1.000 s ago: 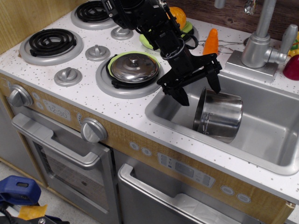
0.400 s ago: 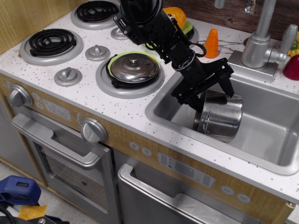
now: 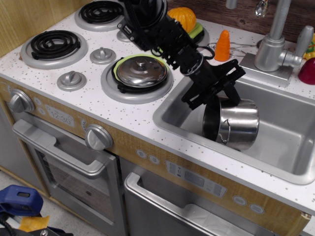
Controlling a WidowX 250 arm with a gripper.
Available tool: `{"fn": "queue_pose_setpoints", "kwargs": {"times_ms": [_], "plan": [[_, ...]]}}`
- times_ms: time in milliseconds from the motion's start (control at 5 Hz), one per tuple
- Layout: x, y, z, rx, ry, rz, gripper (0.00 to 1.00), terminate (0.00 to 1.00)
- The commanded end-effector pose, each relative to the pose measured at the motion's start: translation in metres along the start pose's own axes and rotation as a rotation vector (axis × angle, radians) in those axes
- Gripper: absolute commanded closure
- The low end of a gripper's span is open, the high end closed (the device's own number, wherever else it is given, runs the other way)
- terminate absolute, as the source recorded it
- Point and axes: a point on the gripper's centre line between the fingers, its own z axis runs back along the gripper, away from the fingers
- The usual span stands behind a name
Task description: Flip pot upright in sink
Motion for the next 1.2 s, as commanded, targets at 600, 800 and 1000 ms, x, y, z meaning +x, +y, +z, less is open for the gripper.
{"fn": "queue_pose_setpoints", "kwargs": {"times_ms": [600,800,1000], "plan": [[0.003,-0.034,-0.004,0.49,-0.111,-0.255,0.0,0.0],[0.003,-0.034,-0.004,0.49,-0.111,-0.255,0.0,0.0],[0.003,-0.034,-0.004,0.49,-0.111,-0.255,0.0,0.0]]}}
